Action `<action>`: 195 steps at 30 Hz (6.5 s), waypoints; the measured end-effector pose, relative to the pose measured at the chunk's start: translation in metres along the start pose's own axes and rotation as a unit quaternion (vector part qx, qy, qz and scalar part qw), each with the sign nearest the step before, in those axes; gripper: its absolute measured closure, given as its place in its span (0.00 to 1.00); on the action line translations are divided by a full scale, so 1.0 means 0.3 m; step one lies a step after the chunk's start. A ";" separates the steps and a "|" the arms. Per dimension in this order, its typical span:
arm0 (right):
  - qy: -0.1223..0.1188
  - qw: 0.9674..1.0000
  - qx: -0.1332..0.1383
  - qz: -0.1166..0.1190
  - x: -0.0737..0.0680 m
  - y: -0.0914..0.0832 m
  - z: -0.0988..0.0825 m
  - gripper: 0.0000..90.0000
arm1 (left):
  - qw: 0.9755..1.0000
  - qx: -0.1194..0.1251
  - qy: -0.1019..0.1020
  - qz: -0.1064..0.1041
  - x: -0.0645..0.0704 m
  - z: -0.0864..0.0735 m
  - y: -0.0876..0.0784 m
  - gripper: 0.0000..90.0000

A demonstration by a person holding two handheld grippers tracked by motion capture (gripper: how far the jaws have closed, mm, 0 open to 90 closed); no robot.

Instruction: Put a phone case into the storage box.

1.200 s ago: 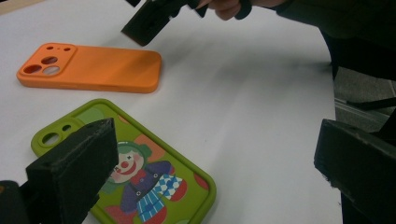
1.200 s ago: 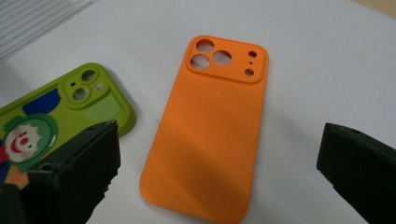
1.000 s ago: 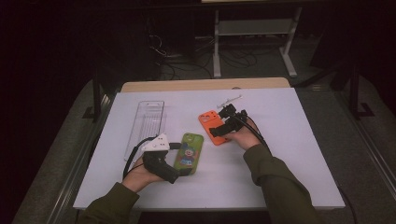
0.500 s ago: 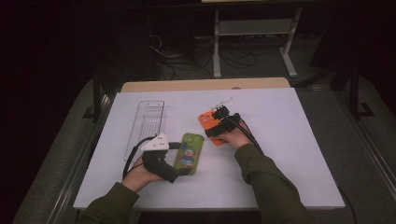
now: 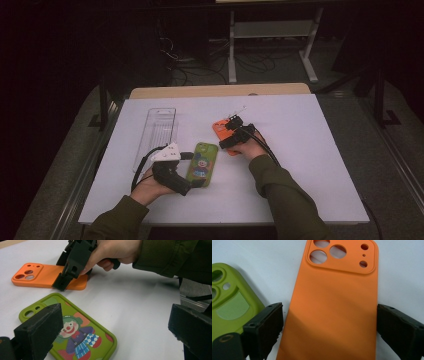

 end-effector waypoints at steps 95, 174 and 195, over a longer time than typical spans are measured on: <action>-0.287 0.934 0.040 0.209 0.072 -0.418 -0.219 0.17 | 0.989 -0.087 0.103 -0.064 -0.061 0.265 0.079 0.00; -0.312 0.918 0.091 0.229 0.003 -0.479 -0.185 0.04 | 0.958 -0.225 0.120 -0.130 -0.027 0.167 0.270 0.17; -0.126 0.971 0.125 0.159 0.158 -0.467 -0.223 0.02 | 0.978 -0.207 0.016 0.002 -0.077 0.144 0.243 0.17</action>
Point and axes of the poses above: each handheld gripper's, and its own axes: y roughly forward along the jaws, z roughly out of its top, x roughly to its right, the point moved 5 cm from there along y, roughly forward along the jaws, and after that the axes turned 9 degrees about -z, right-handed, at the moved point
